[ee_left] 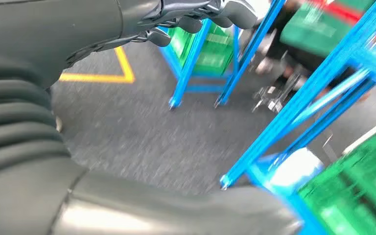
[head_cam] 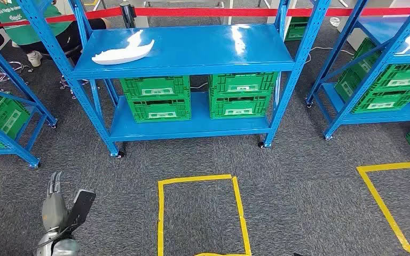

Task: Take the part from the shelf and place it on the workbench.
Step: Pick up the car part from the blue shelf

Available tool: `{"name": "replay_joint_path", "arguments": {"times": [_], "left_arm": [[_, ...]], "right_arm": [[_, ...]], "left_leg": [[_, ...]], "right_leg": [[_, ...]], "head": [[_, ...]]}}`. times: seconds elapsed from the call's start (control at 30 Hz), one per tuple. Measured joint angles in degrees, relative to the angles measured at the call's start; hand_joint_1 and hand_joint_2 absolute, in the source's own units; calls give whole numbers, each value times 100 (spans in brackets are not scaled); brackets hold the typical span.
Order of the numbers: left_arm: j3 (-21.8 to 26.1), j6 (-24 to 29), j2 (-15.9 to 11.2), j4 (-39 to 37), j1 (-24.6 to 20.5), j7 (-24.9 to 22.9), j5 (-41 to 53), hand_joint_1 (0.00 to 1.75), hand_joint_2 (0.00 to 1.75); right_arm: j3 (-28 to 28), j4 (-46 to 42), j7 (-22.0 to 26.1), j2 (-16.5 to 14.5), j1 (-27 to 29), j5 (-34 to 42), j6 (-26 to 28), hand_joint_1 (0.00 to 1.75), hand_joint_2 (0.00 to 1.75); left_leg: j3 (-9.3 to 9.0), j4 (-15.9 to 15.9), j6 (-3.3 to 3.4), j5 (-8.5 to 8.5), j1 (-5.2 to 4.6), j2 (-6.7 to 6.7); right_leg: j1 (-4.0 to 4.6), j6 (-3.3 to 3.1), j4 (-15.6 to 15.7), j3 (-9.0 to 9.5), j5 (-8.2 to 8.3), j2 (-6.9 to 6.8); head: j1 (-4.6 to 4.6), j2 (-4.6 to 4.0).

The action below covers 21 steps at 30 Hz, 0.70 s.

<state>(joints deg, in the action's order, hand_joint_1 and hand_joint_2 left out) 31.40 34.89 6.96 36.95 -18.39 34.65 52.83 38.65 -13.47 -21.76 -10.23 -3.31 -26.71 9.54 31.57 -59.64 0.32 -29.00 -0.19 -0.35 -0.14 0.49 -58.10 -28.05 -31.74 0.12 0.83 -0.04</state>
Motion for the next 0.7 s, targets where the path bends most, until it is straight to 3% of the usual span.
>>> {"name": "replay_joint_path", "arguments": {"times": [0.23,0.53,0.6,0.7], "left_arm": [[-666,165,83,1116,280,58,-298,0,0],[-1295,345,301,2640,661,278,-384,0,0],[-1471,379,357,3012,743,334,-395,0,0],[-1719,431,464,3521,832,422,-404,0,0]], "right_arm": [[34,10,1,-20,-5,-119,7,0,0],[73,42,0,-42,-35,-291,11,0,0],[75,50,0,-41,-39,-331,20,0,0],[81,57,-13,-39,-57,-405,51,0,0]], "left_leg": [[0,0,-1,1,-1,0],[2,-8,27,-15,-57,1],[21,6,59,-19,-70,0],[-66,100,174,-67,-46,-20]], "right_leg": [[-1,0,0,0,0,0],[-68,28,12,-8,10,4],[-78,61,10,1,30,4],[-88,117,-227,-49,48,-1]], "head": [[-1,0],[0,-1],[0,-1],[-5,-2]]}}
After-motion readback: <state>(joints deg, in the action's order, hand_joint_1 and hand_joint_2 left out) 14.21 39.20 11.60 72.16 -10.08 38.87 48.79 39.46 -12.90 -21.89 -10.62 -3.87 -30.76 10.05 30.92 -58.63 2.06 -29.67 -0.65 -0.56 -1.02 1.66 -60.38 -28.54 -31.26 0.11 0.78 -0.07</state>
